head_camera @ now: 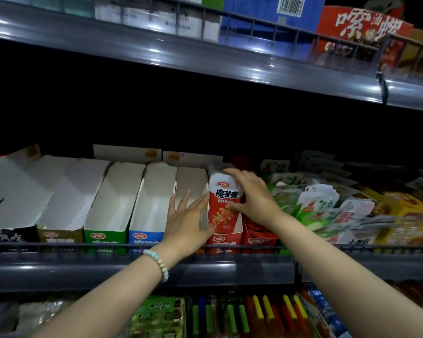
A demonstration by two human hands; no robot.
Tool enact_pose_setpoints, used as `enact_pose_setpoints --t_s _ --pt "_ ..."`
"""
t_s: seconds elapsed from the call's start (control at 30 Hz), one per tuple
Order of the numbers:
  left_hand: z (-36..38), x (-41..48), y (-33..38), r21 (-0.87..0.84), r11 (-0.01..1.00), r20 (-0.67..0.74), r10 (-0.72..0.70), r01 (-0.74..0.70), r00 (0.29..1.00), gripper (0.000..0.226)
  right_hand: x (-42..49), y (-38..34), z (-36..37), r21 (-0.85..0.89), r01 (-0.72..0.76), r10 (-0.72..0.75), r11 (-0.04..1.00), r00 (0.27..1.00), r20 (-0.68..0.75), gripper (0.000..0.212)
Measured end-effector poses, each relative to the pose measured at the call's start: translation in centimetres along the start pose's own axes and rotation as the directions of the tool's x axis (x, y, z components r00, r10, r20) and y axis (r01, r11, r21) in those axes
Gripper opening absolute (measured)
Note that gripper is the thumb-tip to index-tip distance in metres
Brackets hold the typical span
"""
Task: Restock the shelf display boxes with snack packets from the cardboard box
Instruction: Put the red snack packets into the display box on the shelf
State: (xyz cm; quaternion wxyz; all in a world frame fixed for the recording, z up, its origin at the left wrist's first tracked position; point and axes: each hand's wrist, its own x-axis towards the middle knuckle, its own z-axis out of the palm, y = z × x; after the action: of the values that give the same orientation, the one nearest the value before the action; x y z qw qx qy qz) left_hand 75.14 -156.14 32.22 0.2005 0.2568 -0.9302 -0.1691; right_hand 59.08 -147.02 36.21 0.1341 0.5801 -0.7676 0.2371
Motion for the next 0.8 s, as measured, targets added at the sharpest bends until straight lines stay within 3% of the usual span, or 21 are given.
enact_pose_setpoints --t_s 0.07,0.17,0.4,0.53,0.8 --pt "-0.1 0.0 0.1 -0.004 1.000 0.002 -0.009 0.009 1.000 0.074 0.2 0.0 0.1 -0.146 0.006 -0.008 0.989 1.000 -0.012 0.081" --pt "-0.1 0.1 0.0 -0.007 1.000 0.011 -0.006 0.007 1.000 0.074 0.6 0.0 0.0 -0.195 0.000 0.009 0.981 0.999 0.047 0.083" --pt "-0.3 -0.7 -0.2 -0.080 0.997 -0.010 -0.001 0.000 1.000 0.073 0.2 -0.5 -0.3 -0.150 0.010 0.006 0.989 0.994 0.106 0.081" --pt "-0.6 -2.2 -0.3 -0.134 0.991 -0.048 -0.020 0.013 0.999 0.068 -0.6 -1.0 -0.8 -0.111 -0.068 0.079 0.992 0.992 0.103 0.076" --pt "-0.6 -8.8 -0.7 -0.207 0.977 -0.140 0.027 -0.056 0.990 0.061 -5.8 -5.2 -2.4 0.081 -0.007 0.009 0.997 1.000 -0.020 0.066"
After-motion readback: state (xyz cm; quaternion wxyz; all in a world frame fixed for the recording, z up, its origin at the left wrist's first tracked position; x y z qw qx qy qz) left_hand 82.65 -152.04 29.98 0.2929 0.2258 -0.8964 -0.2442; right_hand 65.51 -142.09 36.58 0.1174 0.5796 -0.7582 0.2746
